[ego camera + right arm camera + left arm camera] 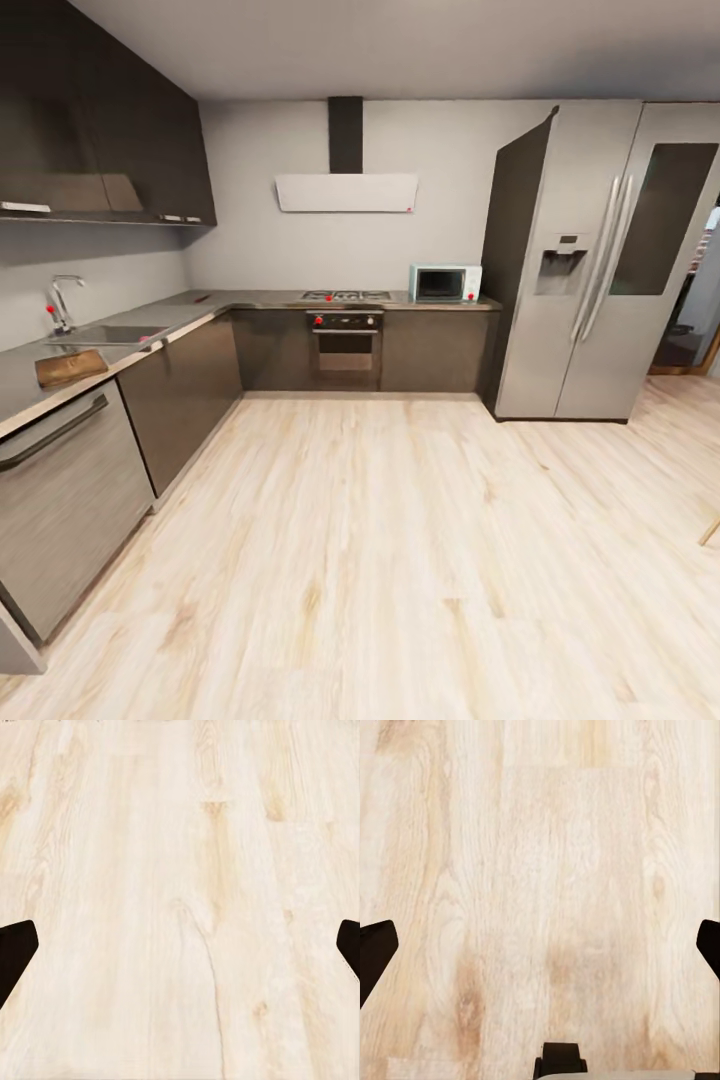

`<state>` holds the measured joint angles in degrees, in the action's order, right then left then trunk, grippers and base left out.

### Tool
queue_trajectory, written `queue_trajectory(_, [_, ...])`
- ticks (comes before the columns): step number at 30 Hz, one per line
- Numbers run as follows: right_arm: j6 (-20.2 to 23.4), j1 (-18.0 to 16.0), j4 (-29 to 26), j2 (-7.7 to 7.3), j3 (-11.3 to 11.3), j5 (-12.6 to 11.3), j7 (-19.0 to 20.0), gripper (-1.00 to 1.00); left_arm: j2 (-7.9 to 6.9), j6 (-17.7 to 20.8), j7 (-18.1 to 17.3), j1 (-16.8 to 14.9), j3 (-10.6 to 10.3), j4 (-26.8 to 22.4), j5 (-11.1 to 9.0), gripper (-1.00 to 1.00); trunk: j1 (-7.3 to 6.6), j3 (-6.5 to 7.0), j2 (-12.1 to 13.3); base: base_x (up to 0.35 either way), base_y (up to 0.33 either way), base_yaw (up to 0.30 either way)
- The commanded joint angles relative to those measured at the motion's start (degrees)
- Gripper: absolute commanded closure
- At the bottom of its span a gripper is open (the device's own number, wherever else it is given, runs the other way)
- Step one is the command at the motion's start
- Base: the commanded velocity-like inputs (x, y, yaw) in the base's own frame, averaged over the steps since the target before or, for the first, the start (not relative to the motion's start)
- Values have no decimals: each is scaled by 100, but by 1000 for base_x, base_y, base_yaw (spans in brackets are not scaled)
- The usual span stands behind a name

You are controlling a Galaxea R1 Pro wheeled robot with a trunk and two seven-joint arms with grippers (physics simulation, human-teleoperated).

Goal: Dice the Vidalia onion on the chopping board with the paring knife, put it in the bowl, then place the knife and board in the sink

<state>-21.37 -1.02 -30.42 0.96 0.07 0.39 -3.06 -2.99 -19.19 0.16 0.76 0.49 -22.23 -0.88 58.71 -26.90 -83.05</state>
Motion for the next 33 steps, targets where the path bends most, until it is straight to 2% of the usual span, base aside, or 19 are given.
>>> queue_trajectory(1, [-17, -3, 3, 1, 1, 5, -19, -100, 2, -6, 2, 3, 4, -9, -9, -100, 2, -5, -2, 211, -180, 13])
queue_trajectory(24, [-23, -3, 1, 1, 1, 5, -19, -100, 0, -6, 2, 3, 4, -9, -9, -100, 2, -5, -2, 210, -177, 1])
queue_trajectory(33, [-20, -3, 1, 1, 1, 5, -19, -100, 0, -6, 2, 3, 4, -9, -9, -100, 2, -5, -2, 243, 12, 0])
